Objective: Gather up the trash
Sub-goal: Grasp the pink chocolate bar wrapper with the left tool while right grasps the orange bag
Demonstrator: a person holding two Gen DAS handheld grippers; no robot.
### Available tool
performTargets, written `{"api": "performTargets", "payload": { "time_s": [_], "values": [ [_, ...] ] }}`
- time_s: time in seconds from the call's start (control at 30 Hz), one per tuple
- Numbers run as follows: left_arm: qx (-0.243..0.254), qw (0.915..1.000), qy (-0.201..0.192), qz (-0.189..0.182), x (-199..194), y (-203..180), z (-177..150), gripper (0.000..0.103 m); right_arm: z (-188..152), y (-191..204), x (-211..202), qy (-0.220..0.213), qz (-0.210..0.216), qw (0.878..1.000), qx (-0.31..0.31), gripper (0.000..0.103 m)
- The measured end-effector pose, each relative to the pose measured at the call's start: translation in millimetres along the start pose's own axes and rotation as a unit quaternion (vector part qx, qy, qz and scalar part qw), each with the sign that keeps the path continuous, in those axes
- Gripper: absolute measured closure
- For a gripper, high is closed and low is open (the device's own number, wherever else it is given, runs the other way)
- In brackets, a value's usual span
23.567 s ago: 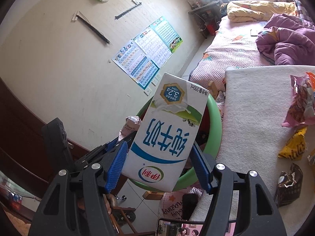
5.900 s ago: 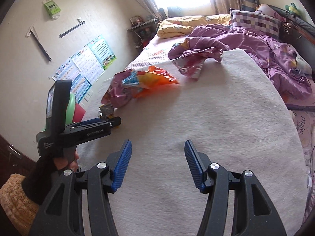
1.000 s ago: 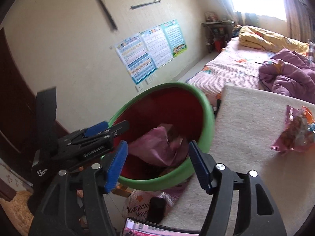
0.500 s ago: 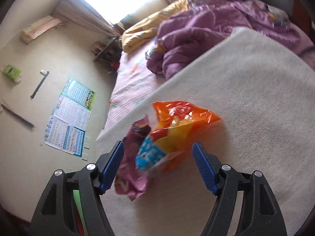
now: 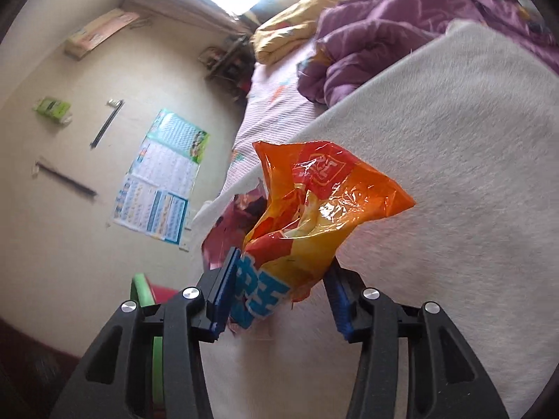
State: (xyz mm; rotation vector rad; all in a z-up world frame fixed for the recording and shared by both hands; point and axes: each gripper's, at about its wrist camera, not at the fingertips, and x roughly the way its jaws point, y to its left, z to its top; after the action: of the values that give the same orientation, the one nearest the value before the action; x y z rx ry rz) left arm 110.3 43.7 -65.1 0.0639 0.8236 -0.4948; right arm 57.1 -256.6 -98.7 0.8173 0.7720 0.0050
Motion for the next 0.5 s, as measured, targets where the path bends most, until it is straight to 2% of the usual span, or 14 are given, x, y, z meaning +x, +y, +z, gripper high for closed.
{"api": "performTargets", "payload": {
  "time_s": [0.17,0.37,0.43,0.5],
  "values": [
    [0.022,0.9992,0.010,-0.032,34,-44,20,0.039,-27,-17,-50,-0.007,-0.016,0.999,-0.038,0.057],
    [-0.002,0.9973,0.058,-0.046,97,-75,40,0.039,-42,-34,-80,-0.010,-0.021,0.998,-0.051,0.056],
    [0.002,0.9964,0.075,-0.037,113,-84,40,0.042,-44,-38,-87,-0.010,-0.017,0.998,-0.053,0.056],
    [0.006,0.9952,0.093,-0.029,127,-90,37,0.053,-45,-41,-91,-0.009,-0.017,0.998,-0.059,0.056]
  ]
}}
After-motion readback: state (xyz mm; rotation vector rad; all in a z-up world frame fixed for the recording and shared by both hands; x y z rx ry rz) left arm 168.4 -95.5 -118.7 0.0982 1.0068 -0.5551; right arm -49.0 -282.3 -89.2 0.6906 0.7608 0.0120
